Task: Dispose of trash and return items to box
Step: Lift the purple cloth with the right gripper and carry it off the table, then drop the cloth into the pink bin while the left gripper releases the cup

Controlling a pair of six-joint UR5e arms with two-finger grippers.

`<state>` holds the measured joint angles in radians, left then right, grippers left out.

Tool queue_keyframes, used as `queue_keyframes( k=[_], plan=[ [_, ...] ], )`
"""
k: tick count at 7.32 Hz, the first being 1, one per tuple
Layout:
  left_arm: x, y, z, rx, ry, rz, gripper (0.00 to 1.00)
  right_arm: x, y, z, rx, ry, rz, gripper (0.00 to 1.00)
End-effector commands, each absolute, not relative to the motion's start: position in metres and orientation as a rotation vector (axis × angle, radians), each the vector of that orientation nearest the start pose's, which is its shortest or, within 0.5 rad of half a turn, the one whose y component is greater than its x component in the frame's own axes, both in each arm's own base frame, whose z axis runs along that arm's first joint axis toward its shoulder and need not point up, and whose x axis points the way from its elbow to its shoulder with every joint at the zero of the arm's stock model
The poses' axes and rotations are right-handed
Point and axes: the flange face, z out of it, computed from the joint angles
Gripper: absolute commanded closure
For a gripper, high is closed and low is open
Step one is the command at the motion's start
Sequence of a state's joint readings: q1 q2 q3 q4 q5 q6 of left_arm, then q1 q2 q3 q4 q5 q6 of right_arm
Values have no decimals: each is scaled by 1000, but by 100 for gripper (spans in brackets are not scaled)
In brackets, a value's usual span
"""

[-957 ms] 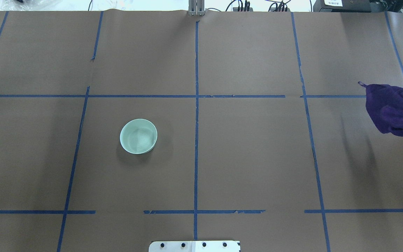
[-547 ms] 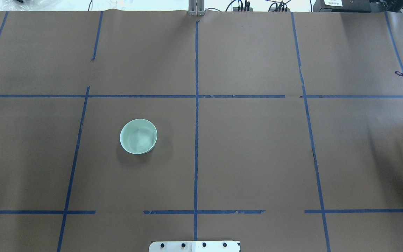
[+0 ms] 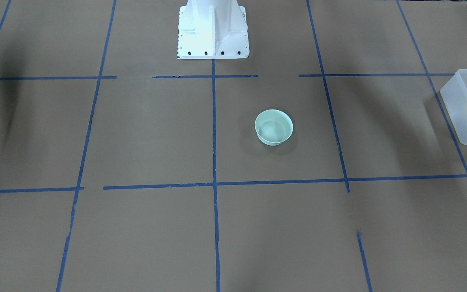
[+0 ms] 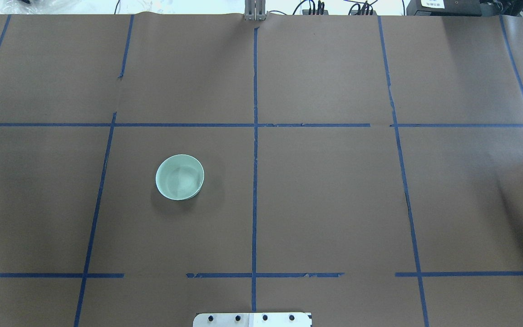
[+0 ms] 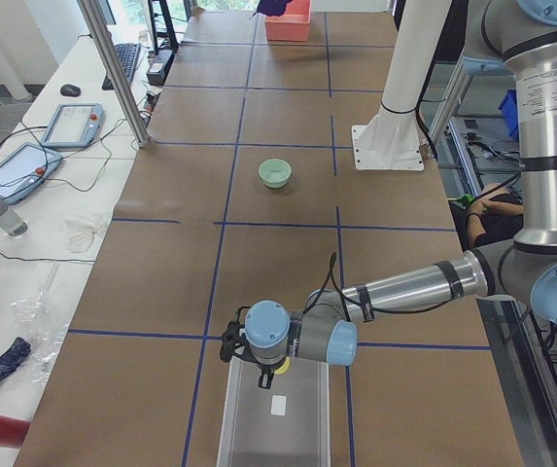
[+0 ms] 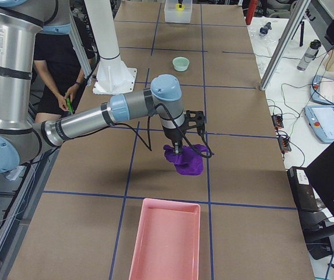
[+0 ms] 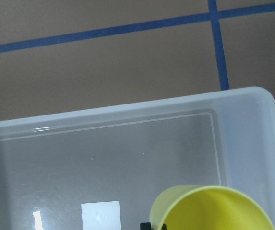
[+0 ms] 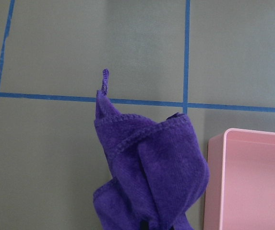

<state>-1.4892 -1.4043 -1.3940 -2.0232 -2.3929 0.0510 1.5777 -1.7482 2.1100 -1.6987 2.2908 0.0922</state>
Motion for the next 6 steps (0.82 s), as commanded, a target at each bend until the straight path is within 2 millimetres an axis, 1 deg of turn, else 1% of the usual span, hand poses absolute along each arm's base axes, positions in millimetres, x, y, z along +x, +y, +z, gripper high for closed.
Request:
queue_keyframes(
  k=[1, 2, 3, 4, 5, 6],
  plan=[
    [-19, -407, 772, 92, 864, 189, 24, 94, -400, 505, 198, -675, -42, 100],
    [-16, -409, 768, 106, 874, 201, 0, 97, -401, 509, 196, -668, -43, 100],
    [-15, -412, 760, 145, 875, 219, 0, 102, -402, 516, 194, -666, -48, 100],
    [-15, -424, 729, 200, 866, 238, 0, 118, -400, 527, 201, -618, -61, 100],
    [-17, -431, 692, 245, 861, 235, 0, 130, -398, 535, 205, -547, -94, 100],
    [-21, -441, 664, 269, 840, 232, 0, 136, -397, 549, 188, -541, -99, 100]
  ],
)
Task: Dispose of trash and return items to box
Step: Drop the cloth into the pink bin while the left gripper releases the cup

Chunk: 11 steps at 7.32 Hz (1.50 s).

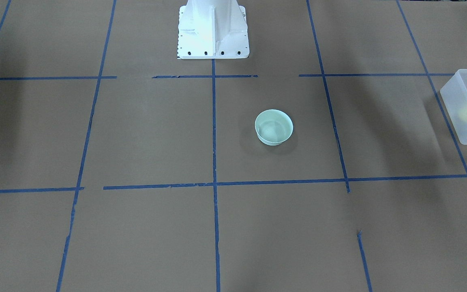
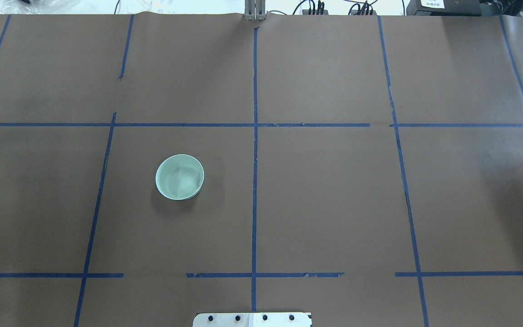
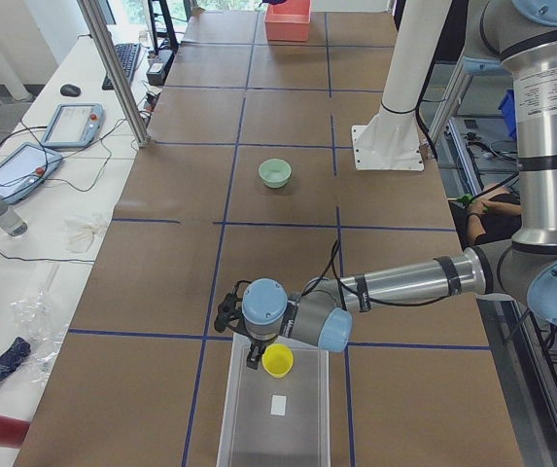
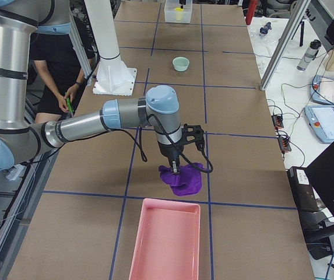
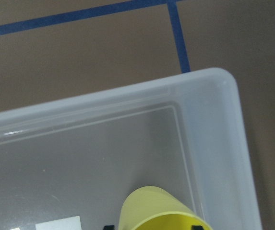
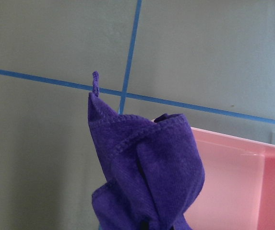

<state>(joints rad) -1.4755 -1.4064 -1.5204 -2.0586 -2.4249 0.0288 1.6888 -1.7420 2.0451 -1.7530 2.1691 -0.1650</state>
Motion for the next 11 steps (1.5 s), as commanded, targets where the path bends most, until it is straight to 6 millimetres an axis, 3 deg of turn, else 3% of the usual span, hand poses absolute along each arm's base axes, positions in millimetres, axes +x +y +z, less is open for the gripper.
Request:
queue_keyframes(
  k=[1, 2, 3, 5, 8, 9, 10, 11],
  plan=[
    [-42, -448, 624, 308, 752, 194, 0, 139, -397, 560, 171, -510, -117, 100],
    [-62, -460, 574, 300, 698, 144, 0, 144, -395, 580, 139, -471, -147, 100],
    [-65, -479, 528, 299, 696, 132, 0, 148, -394, 614, 94, -466, -184, 100],
    [-60, -485, 482, 315, 726, 21, 0, 148, -392, 661, 19, -487, -209, 100],
    [-10, -490, 433, 297, 791, -37, 0, 147, -392, 732, 26, -491, -205, 100],
    [17, -486, 417, 267, 834, -42, 0, 146, -392, 733, 25, -499, -198, 14],
    [47, -484, 392, 234, 880, -73, 0, 143, -392, 734, 29, -540, -189, 0],
    [73, -475, 377, 216, 911, -79, 0, 137, -395, 728, 50, -604, -180, 0]
  ],
)
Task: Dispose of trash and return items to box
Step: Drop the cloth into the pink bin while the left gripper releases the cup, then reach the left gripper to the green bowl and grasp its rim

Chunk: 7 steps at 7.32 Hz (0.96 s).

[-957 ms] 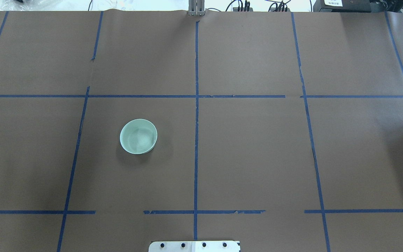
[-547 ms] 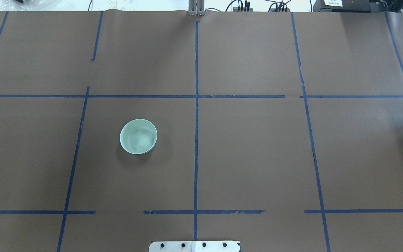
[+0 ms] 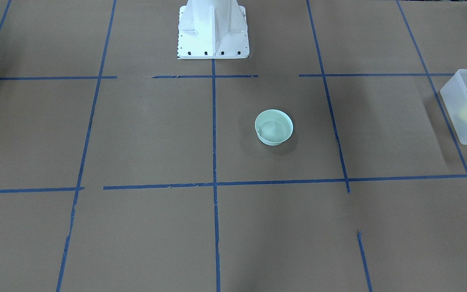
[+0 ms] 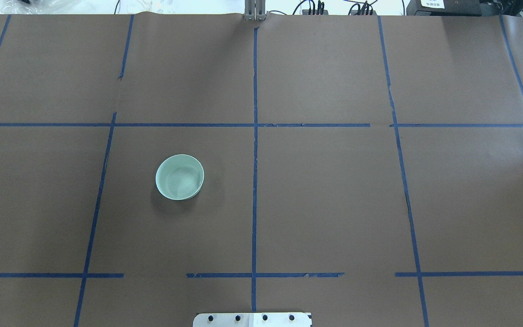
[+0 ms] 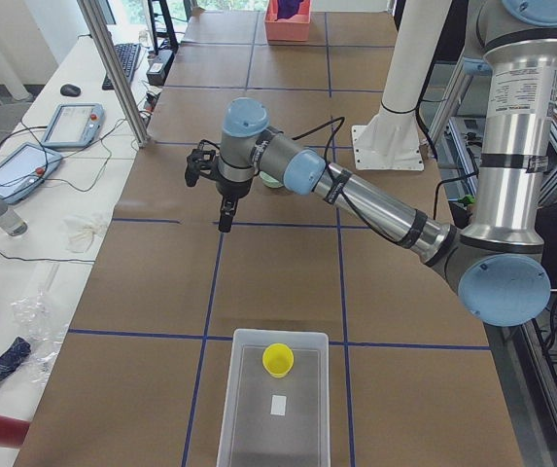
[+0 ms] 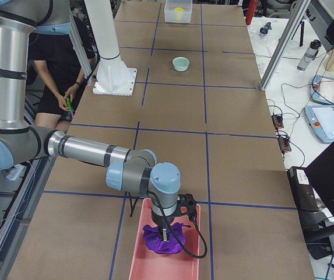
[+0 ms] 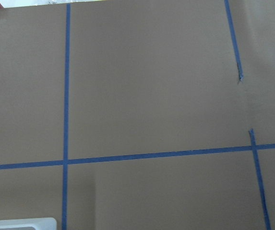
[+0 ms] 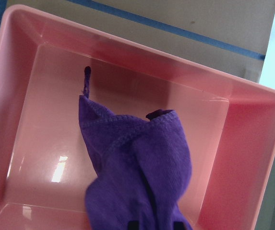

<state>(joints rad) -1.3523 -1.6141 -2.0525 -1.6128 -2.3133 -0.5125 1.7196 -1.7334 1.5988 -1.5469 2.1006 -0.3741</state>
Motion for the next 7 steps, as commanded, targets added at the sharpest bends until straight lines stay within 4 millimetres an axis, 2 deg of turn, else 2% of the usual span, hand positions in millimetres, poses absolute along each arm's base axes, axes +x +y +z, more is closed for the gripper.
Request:
queue_keyframes(
  k=[1, 2, 4, 6, 7],
  plan=[
    [99, -470, 369, 198, 949, -95, 0, 132, -397, 721, 75, -672, -175, 0],
    [128, -463, 364, 158, 978, -112, 0, 128, -400, 715, 92, -727, -163, 0],
    [185, -448, 346, 87, 1039, -140, 0, 121, -410, 683, 97, -814, -10, 0],
    [262, -440, 313, 54, 1037, -192, 0, 118, -418, 671, 115, -808, -23, 0],
    [297, -445, 301, 33, 1040, -213, 0, 118, -427, 664, 125, -810, -27, 0]
  ],
)
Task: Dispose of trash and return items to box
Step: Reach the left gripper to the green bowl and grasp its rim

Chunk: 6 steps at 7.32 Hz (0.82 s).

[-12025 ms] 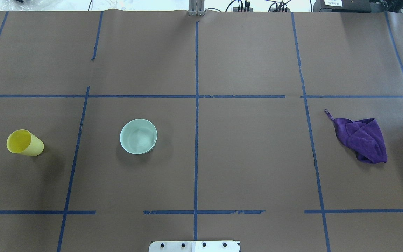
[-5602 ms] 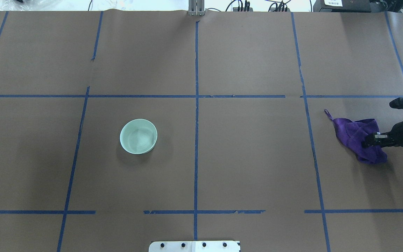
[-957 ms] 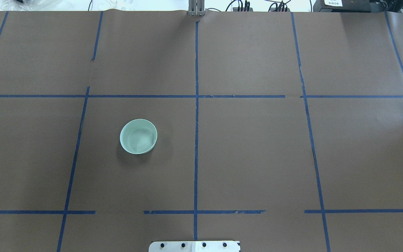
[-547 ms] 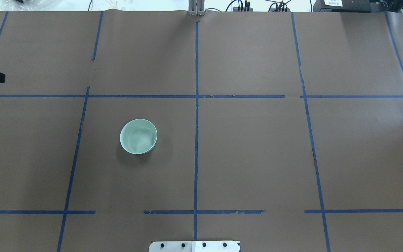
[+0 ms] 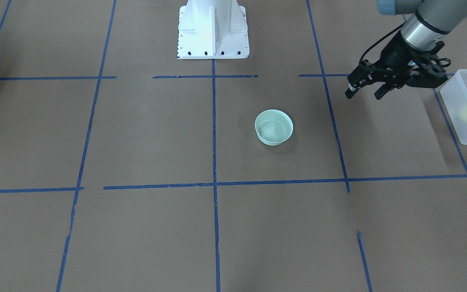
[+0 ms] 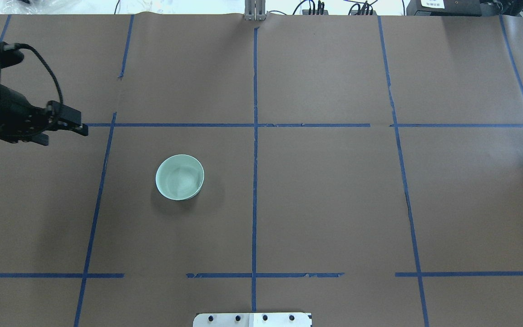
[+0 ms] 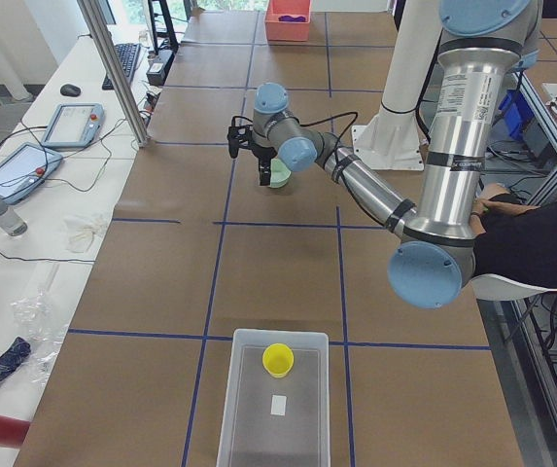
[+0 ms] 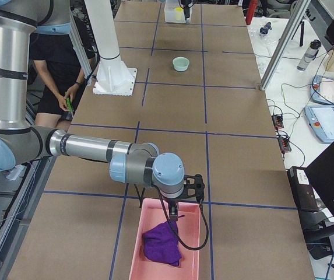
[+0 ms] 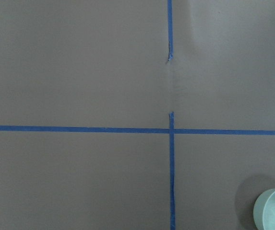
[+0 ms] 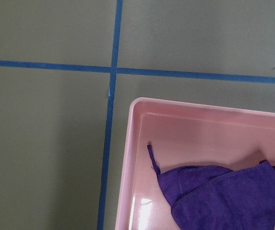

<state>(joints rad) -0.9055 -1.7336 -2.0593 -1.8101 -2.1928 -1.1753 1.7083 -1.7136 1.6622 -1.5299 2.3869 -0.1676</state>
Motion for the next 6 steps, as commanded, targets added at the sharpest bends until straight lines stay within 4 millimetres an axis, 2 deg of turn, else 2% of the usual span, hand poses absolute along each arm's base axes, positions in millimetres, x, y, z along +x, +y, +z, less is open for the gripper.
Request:
queue_keyframes(
  k=[1, 2, 3, 4, 5, 6],
  plan=[
    [334, -446, 298, 23, 1019, -236, 0, 112, -428, 666, 113, -811, -35, 0],
    [369, -439, 307, 13, 984, -253, 0, 99, -441, 657, 89, -816, -1, 0],
    [391, -430, 314, -7, 964, -261, 0, 97, -446, 651, 83, -820, 24, 0],
    [420, -417, 324, -25, 968, -275, 0, 94, -447, 651, 81, -823, 19, 0],
    [448, -407, 342, -8, 964, -293, 0, 92, -447, 650, 81, -837, 14, 0],
    [455, -408, 351, -5, 963, -293, 0, 90, -447, 648, 84, -858, 14, 0]
  ],
)
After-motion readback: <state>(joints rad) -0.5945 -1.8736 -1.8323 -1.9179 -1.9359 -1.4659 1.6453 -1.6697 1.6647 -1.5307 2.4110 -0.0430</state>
